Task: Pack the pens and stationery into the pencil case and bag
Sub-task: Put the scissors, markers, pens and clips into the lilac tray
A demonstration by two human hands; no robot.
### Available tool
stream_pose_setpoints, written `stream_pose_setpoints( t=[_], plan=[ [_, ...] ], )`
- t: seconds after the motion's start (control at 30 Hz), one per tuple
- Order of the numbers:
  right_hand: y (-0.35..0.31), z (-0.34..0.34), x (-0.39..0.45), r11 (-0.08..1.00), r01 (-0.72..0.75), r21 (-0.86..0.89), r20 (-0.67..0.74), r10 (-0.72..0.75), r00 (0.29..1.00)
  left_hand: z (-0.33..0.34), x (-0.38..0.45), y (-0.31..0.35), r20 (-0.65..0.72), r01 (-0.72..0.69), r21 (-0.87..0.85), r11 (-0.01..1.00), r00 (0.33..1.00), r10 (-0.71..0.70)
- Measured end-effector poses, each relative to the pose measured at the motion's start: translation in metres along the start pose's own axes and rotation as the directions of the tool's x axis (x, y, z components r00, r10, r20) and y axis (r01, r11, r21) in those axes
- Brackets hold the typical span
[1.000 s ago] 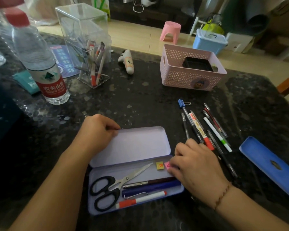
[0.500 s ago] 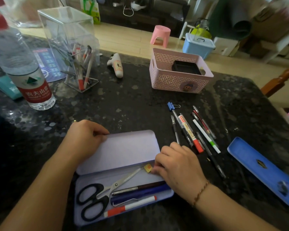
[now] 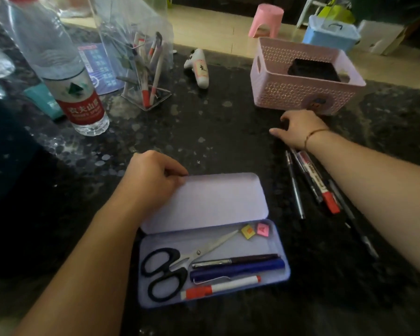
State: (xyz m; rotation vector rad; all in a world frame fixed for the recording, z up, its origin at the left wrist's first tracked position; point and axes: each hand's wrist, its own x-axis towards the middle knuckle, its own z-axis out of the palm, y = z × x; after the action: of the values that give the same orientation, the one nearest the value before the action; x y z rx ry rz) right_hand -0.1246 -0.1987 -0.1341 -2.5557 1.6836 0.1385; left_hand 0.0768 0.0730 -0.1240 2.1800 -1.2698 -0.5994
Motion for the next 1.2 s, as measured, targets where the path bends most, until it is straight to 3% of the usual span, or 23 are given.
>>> stream_pose_setpoints(
  t=[0.2, 0.3, 0.4, 0.47, 0.57, 0.73, 0.83, 1.0, 1.2],
  plan=[
    [-0.012, -0.005, -0.002, 0.992, 0.085, -0.092, -0.071, -0.092, 0.993, 0.002, 0.002, -0.003, -0.022, -0.041, 0.013, 0.999, 0.999, 0.041],
    [-0.010, -0.026, -0.035, 0.980, 0.155, -0.128, -0.295, -0.186, 0.937, 0.003, 0.002, -0.003, -0.036, -0.041, 0.012, 0.999, 0.998, 0.042],
    [-0.012, -0.047, -0.107, 0.887, 0.343, 0.310, -0.472, -0.170, 0.865, 0.004, 0.002, -0.004, -0.041, -0.041, 0.014, 0.999, 0.998, 0.042],
    [-0.019, -0.048, -0.169, 0.773, 0.381, 0.507, -0.436, -0.151, 0.887, 0.003, 0.001, -0.002, -0.040, -0.042, 0.015, 0.999, 0.998, 0.043],
    [-0.038, -0.023, -0.241, 0.692, 0.413, 0.592, -0.308, -0.280, 0.909, 0.003, -0.001, 0.000, -0.046, -0.047, 0.021, 0.999, 0.998, 0.048],
    [-0.056, 0.019, -0.264, 0.770, 0.507, 0.388, -0.315, -0.406, 0.858, 0.003, -0.002, 0.001, -0.041, -0.031, 0.019, 0.999, 0.999, 0.032],
    [-0.052, 0.032, -0.259, 0.833, 0.495, 0.248, -0.229, -0.446, 0.865, 0.004, -0.002, 0.001, -0.036, -0.020, 0.009, 1.000, 0.999, 0.021],
    [-0.049, 0.035, -0.256, 0.852, 0.511, 0.113, -0.311, -0.458, 0.833, 0.004, -0.001, 0.000, -0.044, -0.026, 0.013, 1.000, 0.999, 0.027],
    [-0.041, 0.031, -0.259, 0.901, 0.432, 0.035, -0.268, -0.408, 0.873, 0.004, -0.001, 0.001, -0.065, -0.056, -0.002, 0.998, 0.996, 0.056]
  ],
)
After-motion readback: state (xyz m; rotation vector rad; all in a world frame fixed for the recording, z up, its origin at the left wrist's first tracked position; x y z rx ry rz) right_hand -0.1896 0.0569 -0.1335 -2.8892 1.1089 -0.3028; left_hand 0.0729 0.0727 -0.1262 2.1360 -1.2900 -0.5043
